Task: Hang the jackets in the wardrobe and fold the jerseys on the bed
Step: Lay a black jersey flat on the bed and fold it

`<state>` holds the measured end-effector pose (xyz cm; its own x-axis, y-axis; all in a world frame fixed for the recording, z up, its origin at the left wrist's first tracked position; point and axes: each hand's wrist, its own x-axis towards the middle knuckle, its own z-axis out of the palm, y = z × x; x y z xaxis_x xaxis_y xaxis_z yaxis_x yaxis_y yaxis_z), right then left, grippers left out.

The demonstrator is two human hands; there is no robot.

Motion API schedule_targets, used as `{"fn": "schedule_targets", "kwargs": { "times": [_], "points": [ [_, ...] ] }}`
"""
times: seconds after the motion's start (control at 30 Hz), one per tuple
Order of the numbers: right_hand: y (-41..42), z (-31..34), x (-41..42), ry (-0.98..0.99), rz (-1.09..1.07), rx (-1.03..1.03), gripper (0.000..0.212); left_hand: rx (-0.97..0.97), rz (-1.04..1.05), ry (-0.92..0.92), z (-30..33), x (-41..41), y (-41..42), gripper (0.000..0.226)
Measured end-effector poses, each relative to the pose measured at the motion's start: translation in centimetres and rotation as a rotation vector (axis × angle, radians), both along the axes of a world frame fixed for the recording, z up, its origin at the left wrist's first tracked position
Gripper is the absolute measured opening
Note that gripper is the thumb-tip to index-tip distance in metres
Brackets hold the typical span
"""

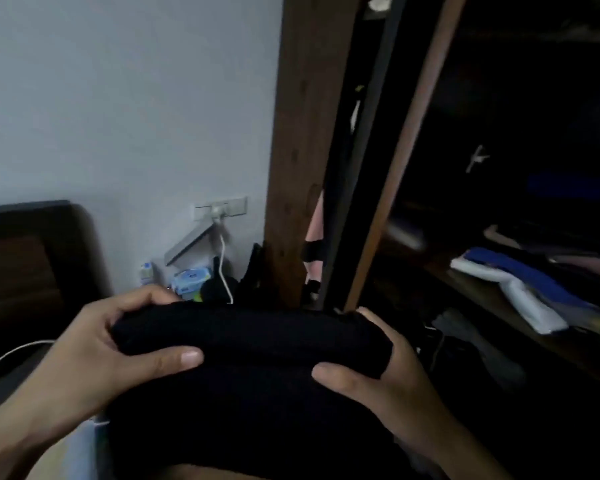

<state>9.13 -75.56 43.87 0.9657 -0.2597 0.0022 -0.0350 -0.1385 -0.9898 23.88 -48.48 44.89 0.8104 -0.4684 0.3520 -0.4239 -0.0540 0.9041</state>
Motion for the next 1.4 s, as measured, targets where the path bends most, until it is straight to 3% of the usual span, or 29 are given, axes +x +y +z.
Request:
{"fn": "schedule_targets", "kwargs": {
  "times": [0.03,0.07,0.13,0.2,0.37,0.5,0.7,0.8,0.9,1.0,1.1,1.27,1.4],
  "points": [
    [-1.5,0.1,-1.7,-0.005,-0.039,0.032,0.03,-0.004,-0.058,0.003,0.5,-0.5,-2.2,0.062],
    [-3.0,0.8,-3.6,-0.014,-0.094,0.069,0.034,0.0,-0.11,-0.005,1.0,-1.1,-4.4,0.061],
    [-6.2,0.9,-6.9,-0.038,-0.209,0.064,0.063,0.013,-0.211,-0.04,2.1,-2.8,-8.9,0.055],
    [-8.8,1.5,-9.3,-0.062,-0.344,0.029,0.071,0.012,-0.294,-0.07,3.3,-5.0,-13.1,0.051],
    [-16.3,3.7,-14.8,-0.146,-0.57,0.022,0.044,-0.068,-0.46,-0.062,5.0,-11.3,-23.5,0.031],
    [-23.1,3.8,-17.5,-0.171,-0.701,-0.02,0.056,-0.116,-0.422,-0.012,5.6,-13.5,-32.1,0.023],
    [-31.5,5.3,-16.3,-0.261,-0.802,-0.09,0.045,-0.285,-0.323,0.195,7.7,-12.6,-43.0,0.036],
    [-35.8,7.4,-13.5,-0.255,-0.859,-0.206,0.075,-0.323,-0.284,0.222,9.8,-10.1,-48.7,0.038],
    [-40.1,10.2,-10.5,-0.223,-0.937,-0.294,0.086,-0.338,-0.299,0.185,12.1,-6.7,-54.9,0.038],
    [-43.9,13.7,-8.3,-0.134,-1.078,-0.449,0.074,-0.276,-0.331,0.091,14.2,-3.0,-61.6,0.042],
    [-46.8,17.3,-6.3,0.014,-1.226,-0.587,0.065,-0.231,-0.394,0.111,16.0,0.2,-68.4,0.046],
    [-53.4,18.9,-2.8,0.264,-1.41,-0.594,0.058,-0.099,-0.472,0.095,16.2,2.2,-77.6,0.026],
    [-56.9,13.9,-1.2,0.496,-1.446,-0.599,0.051,0.35,-0.431,-0.212,12.2,3.3,-81.8,0.045]
  ]
}}
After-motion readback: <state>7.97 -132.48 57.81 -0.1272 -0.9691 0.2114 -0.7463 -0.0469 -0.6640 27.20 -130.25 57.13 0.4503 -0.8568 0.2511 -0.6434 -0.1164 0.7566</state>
